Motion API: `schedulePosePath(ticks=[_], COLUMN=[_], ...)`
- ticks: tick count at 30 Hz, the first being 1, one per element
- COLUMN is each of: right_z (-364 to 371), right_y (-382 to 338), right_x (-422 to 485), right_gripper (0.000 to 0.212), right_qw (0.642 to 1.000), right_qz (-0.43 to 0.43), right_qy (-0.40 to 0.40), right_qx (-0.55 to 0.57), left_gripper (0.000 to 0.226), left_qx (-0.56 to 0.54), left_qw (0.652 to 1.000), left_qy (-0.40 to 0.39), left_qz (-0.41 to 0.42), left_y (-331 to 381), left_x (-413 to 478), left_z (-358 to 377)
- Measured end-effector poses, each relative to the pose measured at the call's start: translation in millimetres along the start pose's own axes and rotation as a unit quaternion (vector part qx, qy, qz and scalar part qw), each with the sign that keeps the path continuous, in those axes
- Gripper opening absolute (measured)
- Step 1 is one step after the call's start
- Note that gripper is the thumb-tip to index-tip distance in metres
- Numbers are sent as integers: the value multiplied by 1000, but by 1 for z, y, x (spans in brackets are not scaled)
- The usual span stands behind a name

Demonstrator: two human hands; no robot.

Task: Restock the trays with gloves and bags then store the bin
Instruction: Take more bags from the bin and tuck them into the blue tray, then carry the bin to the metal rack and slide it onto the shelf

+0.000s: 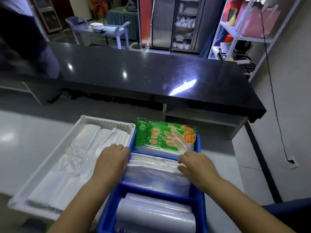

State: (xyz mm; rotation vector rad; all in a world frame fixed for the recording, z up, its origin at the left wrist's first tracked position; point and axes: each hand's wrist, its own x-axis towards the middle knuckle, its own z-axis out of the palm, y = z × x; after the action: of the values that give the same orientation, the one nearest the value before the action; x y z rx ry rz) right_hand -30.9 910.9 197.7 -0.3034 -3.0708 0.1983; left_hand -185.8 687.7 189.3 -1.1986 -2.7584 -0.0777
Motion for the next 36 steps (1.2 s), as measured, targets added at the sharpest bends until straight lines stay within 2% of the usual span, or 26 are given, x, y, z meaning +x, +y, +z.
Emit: schedulePosePath(ticks=[3,5,12,15,19,27,31,36], right_z=[-2,-1,2,3,10,44,72,98], right_y=[-6,-15,-77,-118,-178,-334,-407,-468], right_x=[16,24,24,12,-11,-101,-144,-172], right_gripper=[23,23,16,18,22,17,18,15], right_qw=[998,996,990,986,985,979,973,968], right_qz=[-19,-44,-113,-142,-158,-168,-202,-209], right_qy=[21,20,4,-15,-25,-24,-70,-108], right_qx=[50,70,82,87,65,108,86,83], left_gripper=[13,5,10,3,22,13,7,9], left_qx=[-41,-62,-91,-108,-89,-98,-141,-132], left_qw=[995,988,958,952,952,943,917,893], left_qy=[34,26,17,49,62,49,25,2], left_qz=[-84,-142,-273,-281,-285,-315,-372,-431], left_y=[-5,-7,-35,-51,-75,-128,-150,-181], left_x=[-25,-46,-140,-192,-267,-441,-526,-597], left_z=[-21,-35,-51,-59,-63,-59,-62,-61])
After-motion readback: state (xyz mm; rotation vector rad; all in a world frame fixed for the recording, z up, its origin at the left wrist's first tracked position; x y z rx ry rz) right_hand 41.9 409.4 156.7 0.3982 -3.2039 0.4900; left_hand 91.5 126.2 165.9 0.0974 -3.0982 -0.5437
